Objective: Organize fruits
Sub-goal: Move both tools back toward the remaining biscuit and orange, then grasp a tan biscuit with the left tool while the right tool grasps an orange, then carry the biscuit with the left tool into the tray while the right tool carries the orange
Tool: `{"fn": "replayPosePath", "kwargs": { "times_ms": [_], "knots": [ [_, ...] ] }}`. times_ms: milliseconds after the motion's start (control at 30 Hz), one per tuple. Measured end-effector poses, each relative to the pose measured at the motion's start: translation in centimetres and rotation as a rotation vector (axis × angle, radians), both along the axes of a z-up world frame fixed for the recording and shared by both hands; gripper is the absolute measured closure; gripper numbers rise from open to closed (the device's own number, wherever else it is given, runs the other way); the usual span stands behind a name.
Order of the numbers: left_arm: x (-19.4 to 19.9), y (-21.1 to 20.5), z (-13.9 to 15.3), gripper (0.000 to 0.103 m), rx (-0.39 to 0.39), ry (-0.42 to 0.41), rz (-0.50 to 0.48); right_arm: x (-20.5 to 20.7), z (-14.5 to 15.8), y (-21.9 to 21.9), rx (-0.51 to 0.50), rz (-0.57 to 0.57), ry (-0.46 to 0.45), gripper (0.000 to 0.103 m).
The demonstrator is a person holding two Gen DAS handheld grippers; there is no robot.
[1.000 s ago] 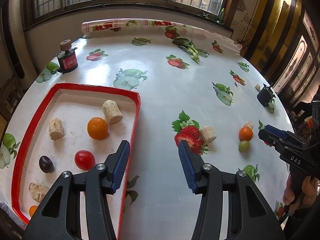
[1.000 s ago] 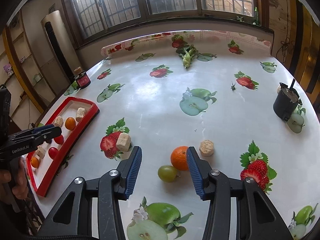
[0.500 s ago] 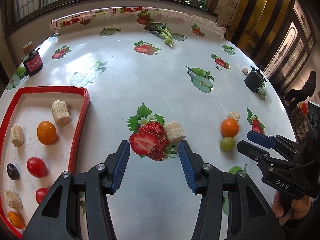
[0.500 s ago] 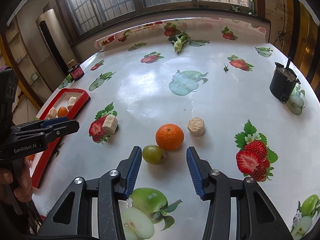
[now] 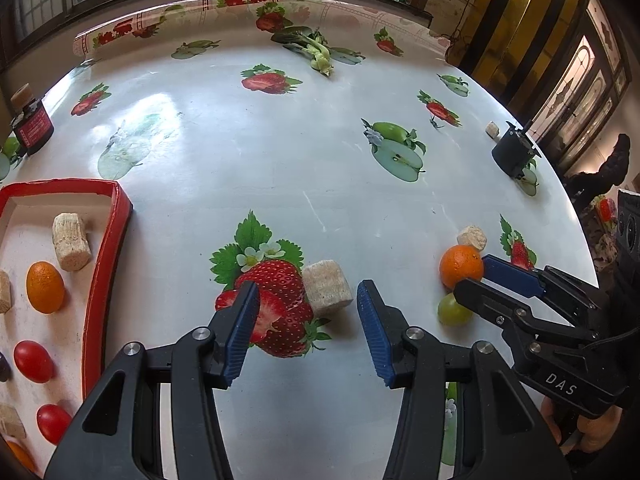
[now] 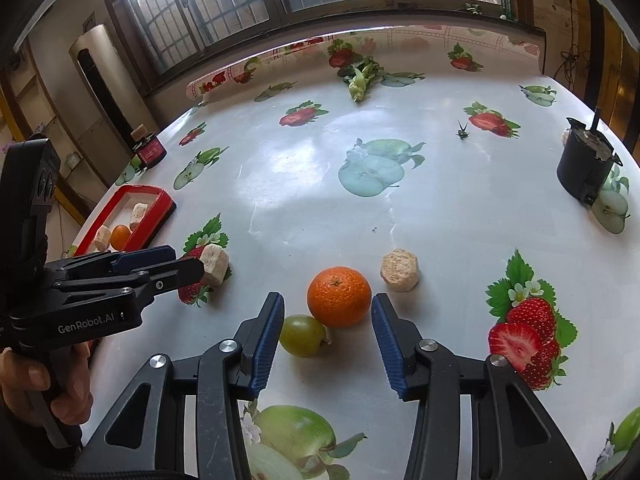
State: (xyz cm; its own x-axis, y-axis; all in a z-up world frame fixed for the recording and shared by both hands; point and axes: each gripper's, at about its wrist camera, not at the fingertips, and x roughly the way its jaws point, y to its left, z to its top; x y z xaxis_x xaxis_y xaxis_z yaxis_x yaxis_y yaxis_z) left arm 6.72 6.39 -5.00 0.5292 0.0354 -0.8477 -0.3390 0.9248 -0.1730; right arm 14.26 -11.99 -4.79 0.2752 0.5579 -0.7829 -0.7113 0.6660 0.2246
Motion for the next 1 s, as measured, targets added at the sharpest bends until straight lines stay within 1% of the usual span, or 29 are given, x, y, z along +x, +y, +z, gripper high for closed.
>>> {"fn": "replayPosePath", "kwargs": {
  "times_ms": [67,133,167,200,267,300,333,567,800,1000],
  "knots": [
    [0.5,0.0,-0.5,0.055,0.003,0.011,-0.002,0.1,-0.3,0.4,-0.007,-0.007,-0.01,0.058],
    [0.9,0.0,-1.1,0.055,0.006,0.023,-0.005,0.6,-0.5,0.7,-0.005,-0.015,-0.001,0.064],
    [1.1,0.0,-1.4,0.055,0.008,0.026,-0.006,0.9,-0.8,0.8,-0.008,-0.017,0.007,0.065],
    [1.1,-0.2,-1.3,0.055,0.026,0.011,-0.012,1.2,-1.1,0.9,-0.01,-0.017,0.021,0.065],
    [1.2,-0.4,-1.4,0.056,0.045,0.01,-0.022,1.6,-1.7,0.9,0.003,-0.017,0.039,0.066],
    [1.2,-0.4,-1.4,0.063,0.053,0.011,-0.022,1.6,-1.7,0.8,0.008,-0.018,0.036,0.066],
    [1.3,-0.3,-1.4,0.076,0.061,0.01,-0.027,1.6,-1.6,0.8,0.008,-0.018,0.032,0.067],
    [0.3,0.0,-1.1,0.076,0.05,0.001,-0.033,1.0,-0.6,-0.2,0.02,-0.028,0.005,0.067],
    [-2.2,0.6,1.0,0.076,0.062,-0.04,-0.004,0.4,0.7,-0.6,0.035,-0.031,-0.017,0.067],
    [-4.7,1.5,2.7,0.075,0.08,-0.075,0.037,-0.8,2.2,0.1,0.058,-0.005,-0.039,0.067]
  ]
}}
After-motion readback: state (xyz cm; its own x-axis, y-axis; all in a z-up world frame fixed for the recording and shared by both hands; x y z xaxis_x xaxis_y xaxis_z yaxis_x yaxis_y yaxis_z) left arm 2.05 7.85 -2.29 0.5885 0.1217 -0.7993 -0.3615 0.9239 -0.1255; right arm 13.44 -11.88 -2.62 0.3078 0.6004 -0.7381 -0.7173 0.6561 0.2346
